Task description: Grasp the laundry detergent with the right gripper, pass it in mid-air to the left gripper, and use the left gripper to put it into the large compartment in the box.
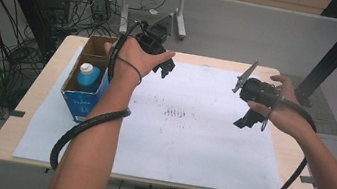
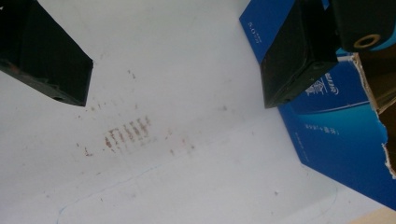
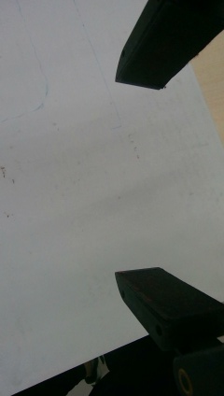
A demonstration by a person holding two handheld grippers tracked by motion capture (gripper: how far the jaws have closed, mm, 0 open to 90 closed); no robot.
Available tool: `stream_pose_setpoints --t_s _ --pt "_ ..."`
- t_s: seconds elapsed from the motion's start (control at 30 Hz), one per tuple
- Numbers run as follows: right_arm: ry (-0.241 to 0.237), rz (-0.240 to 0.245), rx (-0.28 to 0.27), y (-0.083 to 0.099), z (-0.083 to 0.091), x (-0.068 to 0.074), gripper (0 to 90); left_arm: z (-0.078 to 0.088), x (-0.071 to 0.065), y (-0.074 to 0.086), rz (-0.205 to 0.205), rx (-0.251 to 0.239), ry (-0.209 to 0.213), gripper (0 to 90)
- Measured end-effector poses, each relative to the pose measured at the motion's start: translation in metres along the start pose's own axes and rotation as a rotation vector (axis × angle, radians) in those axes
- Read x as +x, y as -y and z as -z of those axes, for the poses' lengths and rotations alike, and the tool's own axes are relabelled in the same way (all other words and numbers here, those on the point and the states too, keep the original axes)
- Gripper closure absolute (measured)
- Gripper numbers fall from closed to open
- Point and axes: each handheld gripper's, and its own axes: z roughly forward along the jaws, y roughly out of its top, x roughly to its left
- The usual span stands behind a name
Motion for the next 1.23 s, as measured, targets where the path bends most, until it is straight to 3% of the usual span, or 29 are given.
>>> stream_pose_setpoints --t_s 0.37,1.23 --pt "0.001 0.013 -0.002 0.0009 0.0004 -0.0008 5.6 -0.0005 -0.0090 -0.0038 -0.022 -0.012 0.002 10.2" --pt "0.000 0.017 -0.002 0.0001 0.0002 0.0032 5.6 -0.0017 -0.0057 0.0018 -0.007 -0.016 0.013 10.3"
